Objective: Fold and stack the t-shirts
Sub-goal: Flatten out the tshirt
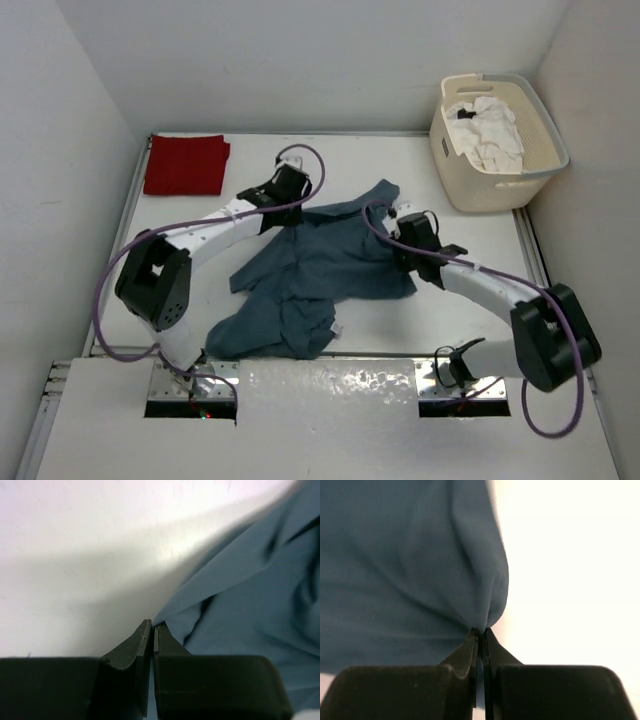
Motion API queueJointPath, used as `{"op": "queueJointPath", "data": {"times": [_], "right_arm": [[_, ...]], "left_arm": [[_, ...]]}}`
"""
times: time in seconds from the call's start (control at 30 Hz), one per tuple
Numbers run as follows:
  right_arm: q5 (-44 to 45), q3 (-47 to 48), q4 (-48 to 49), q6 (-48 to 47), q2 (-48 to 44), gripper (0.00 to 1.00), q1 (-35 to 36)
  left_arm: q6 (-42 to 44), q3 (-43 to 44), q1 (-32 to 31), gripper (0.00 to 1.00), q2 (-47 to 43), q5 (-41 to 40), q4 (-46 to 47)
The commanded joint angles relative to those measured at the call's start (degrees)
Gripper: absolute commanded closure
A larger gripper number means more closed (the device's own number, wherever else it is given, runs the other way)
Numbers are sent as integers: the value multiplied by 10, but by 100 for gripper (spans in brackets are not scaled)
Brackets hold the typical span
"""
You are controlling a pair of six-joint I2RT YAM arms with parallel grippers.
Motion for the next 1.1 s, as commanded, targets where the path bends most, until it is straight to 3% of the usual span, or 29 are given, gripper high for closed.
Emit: {"op": "queueJointPath", "data": {"times": [0.0,0.13,0.3,0.53,0.77,0.87,1.07], "right_arm": [[175,78,-23,-31,-77,100,-14],[211,150,-35,-72,-145,100,-54],[218,266,-16,-121,-181,100,-131],[249,474,-27,-256,-162,100,-144],[319,580,-19,-361,-191,100,-144],[301,598,-18,-372,-225,100,-145],[192,674,-72,-349,-258,100,-144]], "left_arm": [[9,63,5,100,-71,-100,1],[33,111,14,100,-134,-167,-7],[88,161,15,100,-212,-192,22],[175,270,16,100,-280,-241,41],[258,344,16,100,-370,-261,66],[294,357,16,100,-411,-230,80],[284,422,15,100,-471,-10,16]]}}
